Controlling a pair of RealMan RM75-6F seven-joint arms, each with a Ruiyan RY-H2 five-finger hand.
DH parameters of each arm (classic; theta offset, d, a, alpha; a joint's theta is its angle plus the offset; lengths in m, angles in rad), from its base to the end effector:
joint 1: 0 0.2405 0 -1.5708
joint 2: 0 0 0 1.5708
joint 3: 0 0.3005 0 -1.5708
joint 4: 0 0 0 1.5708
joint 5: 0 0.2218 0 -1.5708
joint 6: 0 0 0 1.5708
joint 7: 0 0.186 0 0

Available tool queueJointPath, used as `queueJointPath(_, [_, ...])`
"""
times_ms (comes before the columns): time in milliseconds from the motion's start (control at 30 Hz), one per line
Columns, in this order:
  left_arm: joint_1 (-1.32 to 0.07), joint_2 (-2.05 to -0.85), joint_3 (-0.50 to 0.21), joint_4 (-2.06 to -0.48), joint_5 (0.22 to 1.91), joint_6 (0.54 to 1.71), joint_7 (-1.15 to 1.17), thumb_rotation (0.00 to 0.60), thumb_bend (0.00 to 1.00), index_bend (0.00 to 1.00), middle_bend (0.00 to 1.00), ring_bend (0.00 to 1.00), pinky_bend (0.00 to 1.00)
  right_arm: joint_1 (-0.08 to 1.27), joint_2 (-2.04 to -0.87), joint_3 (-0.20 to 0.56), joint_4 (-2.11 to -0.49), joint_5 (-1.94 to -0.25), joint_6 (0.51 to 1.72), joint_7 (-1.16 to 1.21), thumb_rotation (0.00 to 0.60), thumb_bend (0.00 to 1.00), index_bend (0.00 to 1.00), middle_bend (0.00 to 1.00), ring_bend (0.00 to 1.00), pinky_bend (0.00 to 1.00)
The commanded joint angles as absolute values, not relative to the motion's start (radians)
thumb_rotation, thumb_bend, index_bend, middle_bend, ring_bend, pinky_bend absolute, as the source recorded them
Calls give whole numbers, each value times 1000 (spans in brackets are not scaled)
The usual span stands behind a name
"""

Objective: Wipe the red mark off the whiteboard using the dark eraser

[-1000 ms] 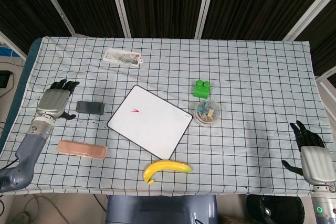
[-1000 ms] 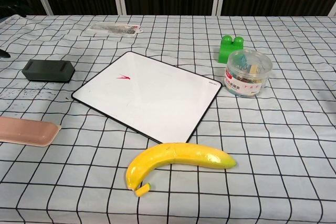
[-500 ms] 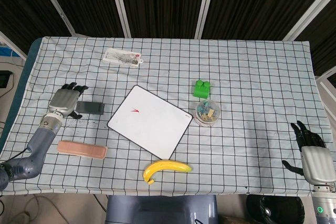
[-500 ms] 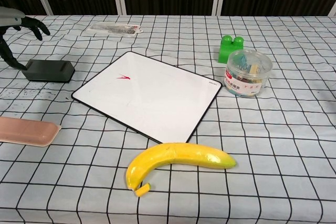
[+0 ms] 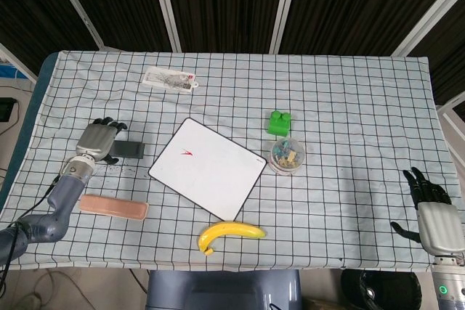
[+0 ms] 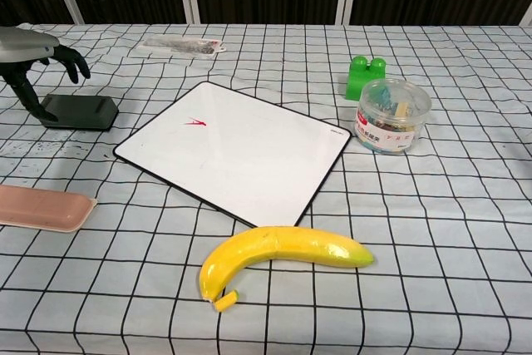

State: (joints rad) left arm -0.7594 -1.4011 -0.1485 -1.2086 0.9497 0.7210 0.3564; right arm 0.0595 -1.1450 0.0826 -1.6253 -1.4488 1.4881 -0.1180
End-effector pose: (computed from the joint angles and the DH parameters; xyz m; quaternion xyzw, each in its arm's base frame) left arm -0.2904 0.4756 0.0339 -0.7361 -0.3771 -0.2108 0.5211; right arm -0.3614 -0.2249 0.1664 0.5821 -0.3746 0.3597 0.6256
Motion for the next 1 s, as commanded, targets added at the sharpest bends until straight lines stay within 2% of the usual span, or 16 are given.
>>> queueJointPath(33, [-764, -1414, -142, -1194, 973, 728, 344, 600, 135, 259, 282, 128, 169, 60, -1145, 84, -1625, -1446, 1487, -116, 600, 32, 0, 73, 167, 183])
queueJointPath(233, [-769, -1432, -131, -1170, 1001, 731, 331, 600, 184, 304, 320, 162, 194, 61, -1144, 85, -1625, -1441, 1483, -113, 600, 32, 0, 73, 168, 182])
queueJointPath(600, [-773, -1455, -120, -1144, 1027, 730, 308, 600, 185, 317, 324, 166, 200, 62, -1142, 87, -1627, -1437, 1479, -113, 600, 33, 0, 73, 168, 183])
queueJointPath(700, [-774, -1458, -113, -1138, 1027, 726, 315, 600, 194, 336, 350, 181, 206, 62, -1142, 88, -1626, -1436, 1480, -112, 600, 32, 0, 73, 168, 183])
queueJointPath(833, [-775, -1466, -106, -1127, 1027, 722, 323, 600, 221, 382, 409, 231, 270, 62, -1141, 88, -1627, -1434, 1479, -110, 600, 32, 0, 73, 168, 182])
queueJointPath(1000, [-776, -1476, -103, -1118, 1040, 731, 324, 600, 229, 422, 422, 235, 277, 62, -1141, 89, -1627, -1432, 1477, -107, 600, 31, 0, 73, 168, 183])
